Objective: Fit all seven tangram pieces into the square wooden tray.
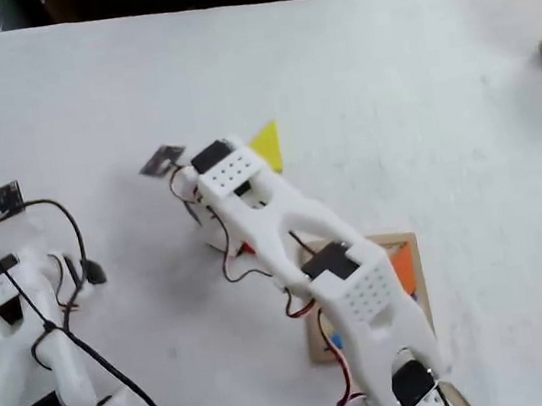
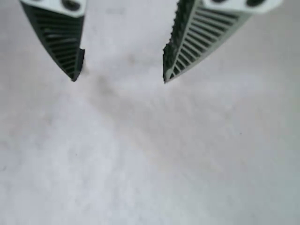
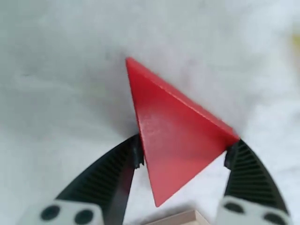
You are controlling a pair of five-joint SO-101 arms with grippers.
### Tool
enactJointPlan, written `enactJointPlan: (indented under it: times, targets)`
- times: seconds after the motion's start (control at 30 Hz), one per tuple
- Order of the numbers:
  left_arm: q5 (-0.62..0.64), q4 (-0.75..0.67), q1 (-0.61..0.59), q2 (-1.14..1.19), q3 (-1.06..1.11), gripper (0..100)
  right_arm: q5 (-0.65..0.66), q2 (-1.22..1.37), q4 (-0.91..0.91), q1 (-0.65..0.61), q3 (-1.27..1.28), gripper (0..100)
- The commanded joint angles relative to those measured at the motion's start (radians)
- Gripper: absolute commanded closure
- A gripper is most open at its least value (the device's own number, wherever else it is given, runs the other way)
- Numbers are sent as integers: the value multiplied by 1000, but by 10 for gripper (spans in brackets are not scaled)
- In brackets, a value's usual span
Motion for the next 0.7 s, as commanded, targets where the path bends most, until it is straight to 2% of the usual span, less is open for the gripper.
enactJointPlan:
  times: [0.0,0.17,0.37,0.67]
  targets:
    - [0,3,-7,-41,-5,731,20,-21,22,15,-11,716]
    - [0,3,-7,-41,-5,731,114,-131,61,13,0,594]
    - [0,3,-5,-41,-5,731,129,-199,19,24,41,589]
    - [0,3,-4,-41,-5,731,178,-107,-42,5,48,590]
